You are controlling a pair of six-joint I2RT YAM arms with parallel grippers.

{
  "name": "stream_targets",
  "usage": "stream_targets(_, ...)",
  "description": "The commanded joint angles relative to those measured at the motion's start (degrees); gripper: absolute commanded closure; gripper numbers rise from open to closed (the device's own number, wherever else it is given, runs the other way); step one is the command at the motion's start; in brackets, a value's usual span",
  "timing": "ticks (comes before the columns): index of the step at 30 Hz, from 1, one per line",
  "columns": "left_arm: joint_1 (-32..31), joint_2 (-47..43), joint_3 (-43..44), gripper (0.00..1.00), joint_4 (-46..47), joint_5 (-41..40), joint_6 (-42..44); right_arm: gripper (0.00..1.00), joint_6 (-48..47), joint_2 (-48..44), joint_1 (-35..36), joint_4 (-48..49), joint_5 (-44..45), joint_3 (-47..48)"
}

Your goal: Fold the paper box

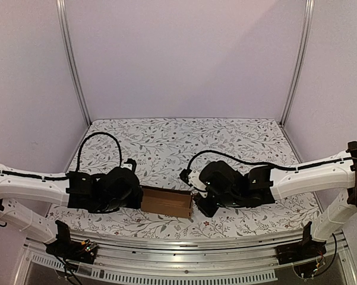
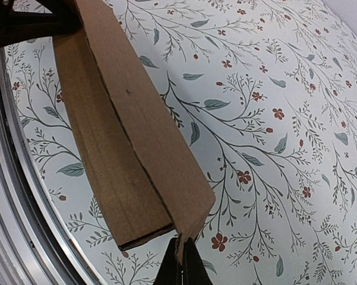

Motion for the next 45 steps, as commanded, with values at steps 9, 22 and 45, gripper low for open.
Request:
stream_targets(9, -0.8, 1.5, 1.4, 0.94, -1.8, -3.5, 2.8, 1.0, 0.4, -0.5, 1.0, 0.3, -1.2, -0.6)
stream_targets(22, -0.9, 2.5, 1.3, 1.0, -1.4, -3.0, 3.0, 1.0, 2.4, -1.0, 1.2, -1.4, -3.6, 2.1)
stream_targets(45, -2.4, 2.3, 0.8, 1.0, 0.0, -2.8, 1.0, 1.0, 20.9, 9.0, 2.0, -3.2, -8.5, 13.0)
